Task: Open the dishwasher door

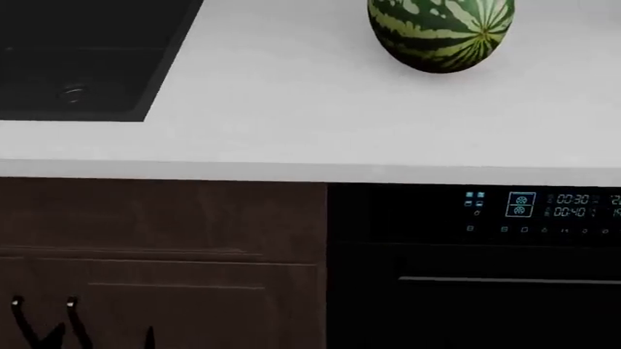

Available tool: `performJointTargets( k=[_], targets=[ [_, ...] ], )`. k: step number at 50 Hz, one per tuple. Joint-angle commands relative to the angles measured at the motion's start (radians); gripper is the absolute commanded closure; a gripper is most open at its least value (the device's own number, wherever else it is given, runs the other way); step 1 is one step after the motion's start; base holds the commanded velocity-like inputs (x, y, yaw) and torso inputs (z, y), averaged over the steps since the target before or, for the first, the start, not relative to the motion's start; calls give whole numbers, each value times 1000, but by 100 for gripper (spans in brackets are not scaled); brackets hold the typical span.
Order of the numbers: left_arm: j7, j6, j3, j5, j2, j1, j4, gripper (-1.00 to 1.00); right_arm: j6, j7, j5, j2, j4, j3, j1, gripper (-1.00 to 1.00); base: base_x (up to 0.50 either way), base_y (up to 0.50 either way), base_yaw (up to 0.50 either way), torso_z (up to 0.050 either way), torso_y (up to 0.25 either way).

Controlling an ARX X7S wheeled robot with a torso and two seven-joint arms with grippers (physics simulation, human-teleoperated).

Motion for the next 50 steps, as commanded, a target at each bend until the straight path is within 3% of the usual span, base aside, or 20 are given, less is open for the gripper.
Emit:
performJointTargets(
  k=[1, 30, 50],
  targets=[
    [-19, 0, 15, -11, -16, -2, 6, -100, 2, 17, 17, 16, -16, -15, -2, -100, 0, -500, 0, 0, 0],
    [-50, -1, 49, -36, -46, -10, 3, -100, -8, 69, 6, 49, -41, -62, -5, -100, 0, -499, 0, 0, 0],
    [-101, -41, 63, -16, -60, -21, 5, -100, 16, 111, -52, 72, -97, -110, -13, -100, 0, 0, 0, 0, 0]
  ],
)
